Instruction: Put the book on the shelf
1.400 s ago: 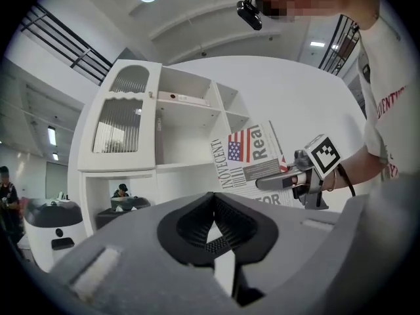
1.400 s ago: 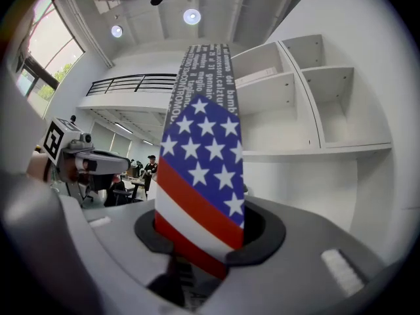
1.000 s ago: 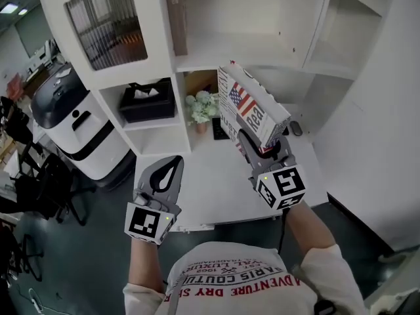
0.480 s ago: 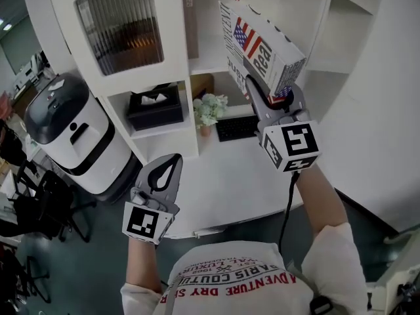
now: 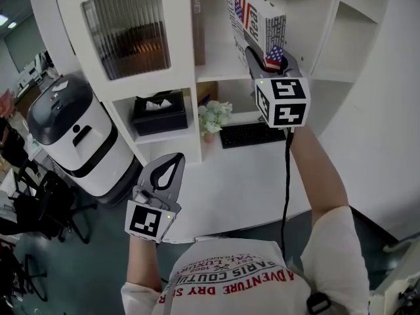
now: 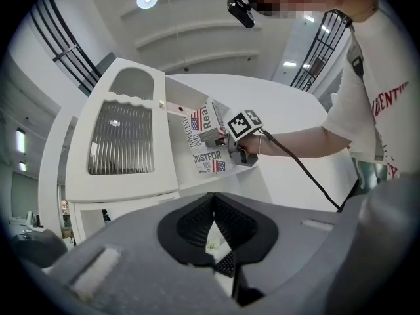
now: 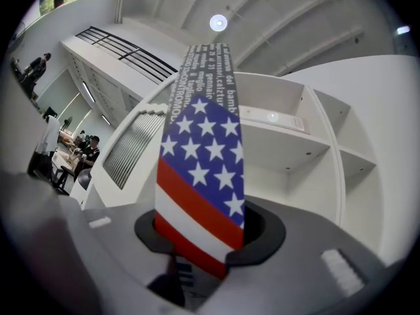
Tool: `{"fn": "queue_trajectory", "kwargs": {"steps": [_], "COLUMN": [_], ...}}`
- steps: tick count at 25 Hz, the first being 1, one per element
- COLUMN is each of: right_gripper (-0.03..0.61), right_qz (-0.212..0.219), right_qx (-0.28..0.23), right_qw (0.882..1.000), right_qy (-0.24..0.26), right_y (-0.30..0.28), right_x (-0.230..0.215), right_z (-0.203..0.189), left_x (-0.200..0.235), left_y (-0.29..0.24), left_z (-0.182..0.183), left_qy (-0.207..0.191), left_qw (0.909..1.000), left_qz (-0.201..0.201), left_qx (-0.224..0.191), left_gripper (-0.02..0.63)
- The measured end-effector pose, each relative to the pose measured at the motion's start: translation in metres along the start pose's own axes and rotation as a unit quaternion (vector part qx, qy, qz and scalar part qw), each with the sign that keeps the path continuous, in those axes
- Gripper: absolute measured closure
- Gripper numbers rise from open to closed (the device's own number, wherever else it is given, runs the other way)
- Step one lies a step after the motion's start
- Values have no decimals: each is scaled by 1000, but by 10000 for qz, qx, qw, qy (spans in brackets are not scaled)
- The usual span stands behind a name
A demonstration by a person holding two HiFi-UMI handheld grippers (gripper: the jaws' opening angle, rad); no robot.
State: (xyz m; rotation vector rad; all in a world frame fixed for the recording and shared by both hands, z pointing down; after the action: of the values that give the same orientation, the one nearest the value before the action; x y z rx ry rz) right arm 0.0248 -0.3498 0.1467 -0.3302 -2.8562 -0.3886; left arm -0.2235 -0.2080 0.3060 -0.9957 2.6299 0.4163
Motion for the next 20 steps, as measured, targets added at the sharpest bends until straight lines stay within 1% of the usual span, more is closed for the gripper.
{"fn": "queue_trajectory", "kwargs": {"steps": [6,13,17,20], "right_gripper": [419,419,419,417], "right_qz": [19,171,220,225], "right_qx": [286,714,776,770], "right_qw": [9996,9973,9967,9968], "right_qy": [-82,-59,61,33], "right_y": [-49,-102,-126,-140], "right_x": [-12,-6,-1,1], "right_z": [-9,-28,-32,-36], "left_x": [9,23,34,39], "left_y": [-22,-44,-56,-62], "left_z": [-10,-23,-30,-38], "left_qy": [18,4,75,99], "left_qw": [9998,9988,9981,9976], "left_qz": [205,440,541,611], "left_qx": [79,228,280,321], "left_gripper": [609,609,609,609]}}
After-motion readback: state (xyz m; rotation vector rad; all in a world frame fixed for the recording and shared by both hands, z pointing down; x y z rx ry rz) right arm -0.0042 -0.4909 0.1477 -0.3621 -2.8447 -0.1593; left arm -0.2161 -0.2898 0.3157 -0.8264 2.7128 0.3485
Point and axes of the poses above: the fingertips, and each gripper's own axes: y backward along the fingers, x to its left, z out of its top, the point moved 7 cm from there along y, backward along the fingers, and after that the axes turned 6 degrees about -y, right-handed, at the moved point
